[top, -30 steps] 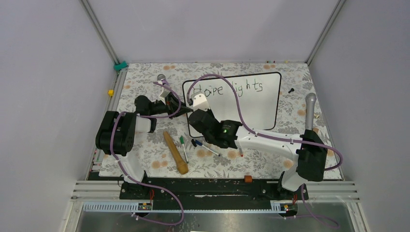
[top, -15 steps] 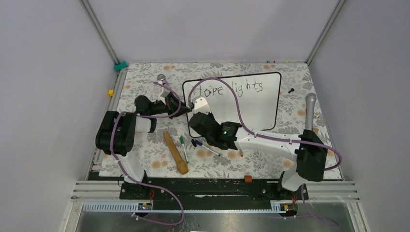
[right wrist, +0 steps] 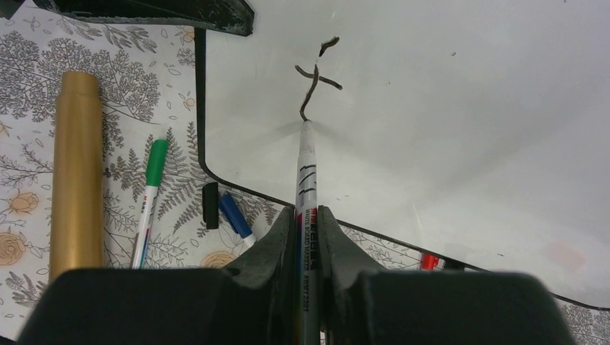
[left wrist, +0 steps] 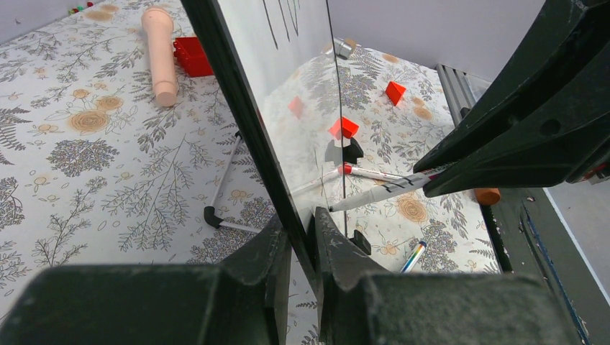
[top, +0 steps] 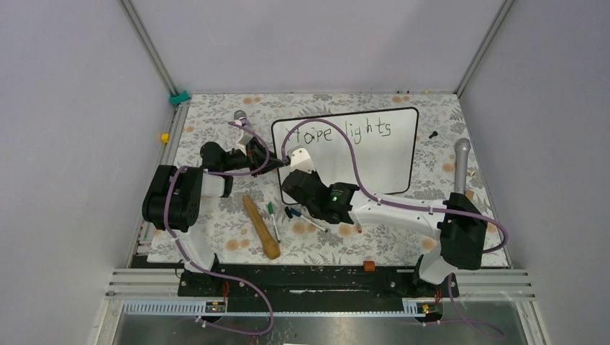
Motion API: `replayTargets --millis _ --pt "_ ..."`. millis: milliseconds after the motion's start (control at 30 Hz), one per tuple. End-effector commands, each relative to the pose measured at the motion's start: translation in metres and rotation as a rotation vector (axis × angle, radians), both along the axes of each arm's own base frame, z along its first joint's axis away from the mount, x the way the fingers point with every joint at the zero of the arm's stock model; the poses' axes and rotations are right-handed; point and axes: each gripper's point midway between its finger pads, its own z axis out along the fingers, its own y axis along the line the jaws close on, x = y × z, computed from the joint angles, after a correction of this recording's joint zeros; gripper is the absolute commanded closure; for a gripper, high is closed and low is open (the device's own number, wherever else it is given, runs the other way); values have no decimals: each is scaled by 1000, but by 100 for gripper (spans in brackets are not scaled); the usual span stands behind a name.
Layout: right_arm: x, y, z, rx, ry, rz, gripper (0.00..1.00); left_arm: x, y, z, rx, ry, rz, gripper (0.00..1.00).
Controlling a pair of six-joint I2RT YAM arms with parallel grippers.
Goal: Write a sentence on the whiteboard
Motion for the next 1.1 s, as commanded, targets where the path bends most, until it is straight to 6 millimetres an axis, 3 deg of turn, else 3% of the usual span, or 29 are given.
replayTargets --millis 0,600,1067 --pt "4 -11 10 3 -20 -48 100 1 1 10 19 -241 0 100" --pt "9 -21 64 92 -129 -53 100 1 1 10 18 -241 -2 100" --pt "26 -18 76 85 -150 -65 100 1 1 10 18 -242 -1 100"
